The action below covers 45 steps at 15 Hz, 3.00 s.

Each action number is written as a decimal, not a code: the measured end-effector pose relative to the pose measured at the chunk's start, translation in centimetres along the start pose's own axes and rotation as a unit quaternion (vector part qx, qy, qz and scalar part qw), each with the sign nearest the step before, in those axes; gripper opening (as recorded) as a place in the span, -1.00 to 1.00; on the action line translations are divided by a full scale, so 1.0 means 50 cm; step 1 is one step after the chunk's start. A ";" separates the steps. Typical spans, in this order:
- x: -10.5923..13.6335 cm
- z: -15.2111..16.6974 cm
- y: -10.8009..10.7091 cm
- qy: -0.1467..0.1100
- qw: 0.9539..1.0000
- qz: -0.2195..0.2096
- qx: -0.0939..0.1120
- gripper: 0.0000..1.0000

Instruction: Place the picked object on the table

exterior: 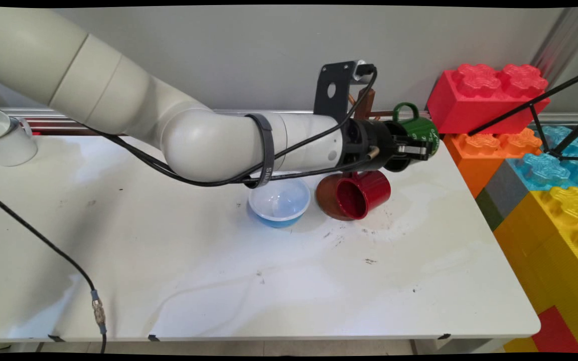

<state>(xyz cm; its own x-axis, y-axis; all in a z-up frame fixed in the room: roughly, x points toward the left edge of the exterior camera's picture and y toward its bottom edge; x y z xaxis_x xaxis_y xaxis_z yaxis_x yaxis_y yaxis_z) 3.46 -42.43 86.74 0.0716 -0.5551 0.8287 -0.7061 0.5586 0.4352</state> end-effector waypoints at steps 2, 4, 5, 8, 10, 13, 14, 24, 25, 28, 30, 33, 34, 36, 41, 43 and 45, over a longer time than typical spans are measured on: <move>-0.002 -0.004 0.012 -0.004 1.000 -0.001 -0.008 -1.00; -0.003 -0.009 0.019 -0.009 1.000 0.001 -0.013 -1.00; -0.003 -0.013 0.022 -0.013 1.000 0.003 -0.015 -1.00; -0.002 -0.027 0.024 -0.030 0.999 0.016 -0.019 -1.00; 0.000 -0.040 0.024 -0.046 0.998 0.028 -0.019 -1.00; 0.009 -0.061 0.025 -0.072 0.996 0.045 -0.013 -1.00; 0.012 -0.065 0.027 -0.078 0.996 0.049 -0.012 -1.00; 0.078 -0.125 0.061 -0.178 0.977 0.120 -0.004 -1.00; 0.082 -0.133 0.062 -0.191 0.973 0.128 -0.002 -1.00; 0.087 -0.149 0.061 -0.223 0.964 0.147 0.003 -1.00; 0.085 -0.159 0.059 -0.243 0.957 0.158 0.006 -1.00; 0.071 -0.177 0.047 -0.285 0.941 0.181 0.014 -1.00; 0.065 -0.181 0.043 -0.297 0.936 0.187 0.017 -1.00; 0.049 -0.184 0.031 -0.323 0.925 0.199 0.021 -1.00; 0.020 -0.167 0.007 -0.372 0.900 0.224 0.040 -1.00; 0.012 -0.159 0.003 -0.386 0.892 0.230 0.045 -1.00; 0.004 -0.151 0.000 -0.401 0.884 0.233 0.051 -1.00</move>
<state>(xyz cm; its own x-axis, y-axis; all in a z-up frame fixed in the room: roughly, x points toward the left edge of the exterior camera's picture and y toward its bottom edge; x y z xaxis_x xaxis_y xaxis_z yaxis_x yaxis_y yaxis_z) 8.82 -37.89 89.56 -0.7384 -0.5602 0.3755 -0.5896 0.8065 0.0438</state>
